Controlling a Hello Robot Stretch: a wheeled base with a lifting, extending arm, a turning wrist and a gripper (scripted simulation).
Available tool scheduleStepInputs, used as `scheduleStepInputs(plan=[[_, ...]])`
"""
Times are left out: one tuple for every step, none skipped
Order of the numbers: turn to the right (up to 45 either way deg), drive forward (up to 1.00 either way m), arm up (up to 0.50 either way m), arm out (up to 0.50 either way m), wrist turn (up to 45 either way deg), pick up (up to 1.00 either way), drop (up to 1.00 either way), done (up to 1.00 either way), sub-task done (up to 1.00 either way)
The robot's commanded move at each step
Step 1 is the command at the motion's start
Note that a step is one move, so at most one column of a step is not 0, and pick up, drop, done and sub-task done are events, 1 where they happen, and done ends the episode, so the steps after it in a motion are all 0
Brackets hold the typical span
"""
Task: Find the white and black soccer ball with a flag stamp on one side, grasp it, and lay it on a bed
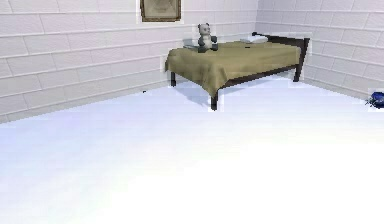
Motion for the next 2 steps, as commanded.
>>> scheduleStepInputs(plan=[[0.0, 0.0, 0.0, 0.0, 6.0, 0.0, 0.0, 0.0, 0.0], [0.0, 0.0, -0.3, 0.0, 0.0, 0.0, 0.0, 0.0, 0.0]])
